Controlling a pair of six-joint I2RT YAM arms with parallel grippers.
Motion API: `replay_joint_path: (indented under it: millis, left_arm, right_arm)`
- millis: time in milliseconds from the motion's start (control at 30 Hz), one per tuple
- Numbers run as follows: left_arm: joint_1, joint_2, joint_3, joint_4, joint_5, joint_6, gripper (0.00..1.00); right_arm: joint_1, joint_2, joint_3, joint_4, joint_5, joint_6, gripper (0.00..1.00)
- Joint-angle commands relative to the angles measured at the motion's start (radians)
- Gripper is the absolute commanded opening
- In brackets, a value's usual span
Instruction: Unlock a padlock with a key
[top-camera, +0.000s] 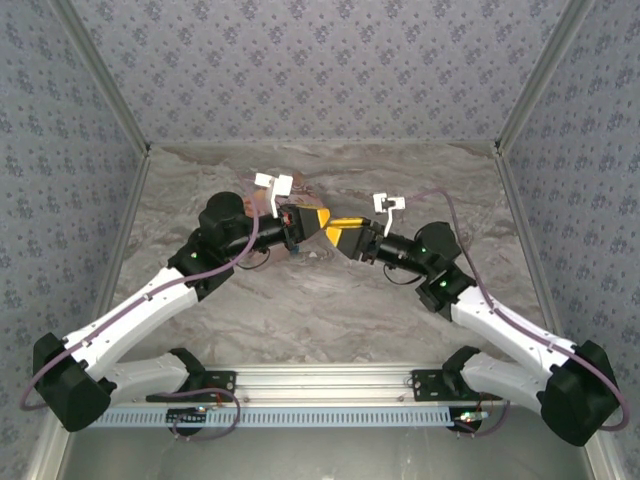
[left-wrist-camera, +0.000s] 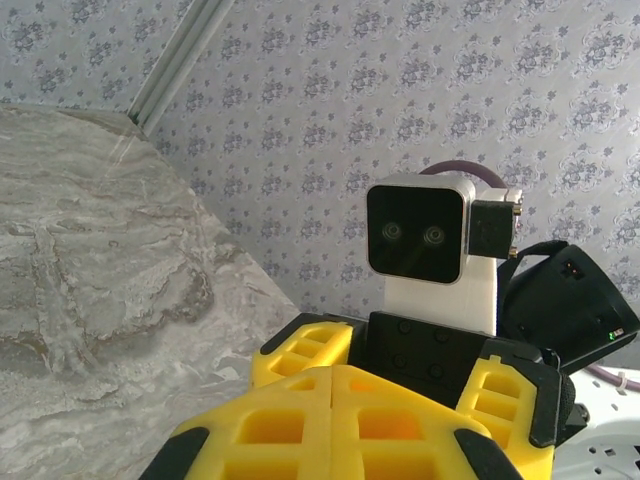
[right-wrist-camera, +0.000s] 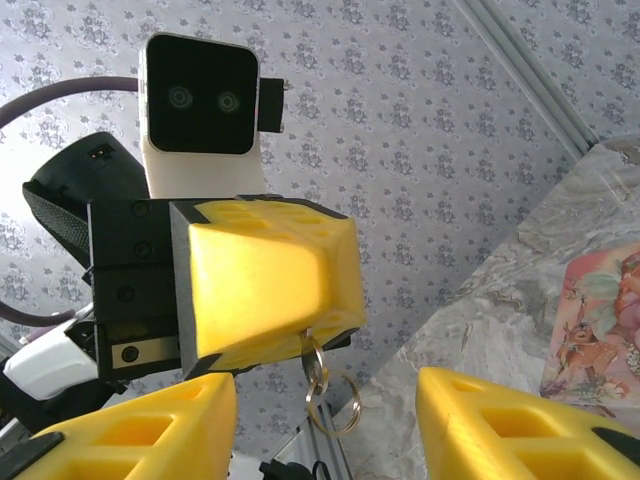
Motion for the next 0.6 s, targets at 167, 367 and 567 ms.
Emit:
replay_joint_path:
  millis: [167, 367, 567]
  left_arm:
    - [-0.001, 0.008, 0.034, 0.007, 0.016, 0.023, 0.0]
    - [-0.001, 0.007, 0.033, 0.002, 0.017, 0.03, 0.0]
    - [0.0, 0.007, 0.036, -0.003, 0.012, 0.039, 0.0]
  right_arm:
    - [0.013, 0.026, 0.049, 0.002, -0.011, -0.023, 0.4]
    - [0.014, 0.034, 0.055, -0.007, 0.005, -0.019, 0.29]
    - [0.014, 0.038, 0.056, -0.024, 0.009, -0.022, 0.15]
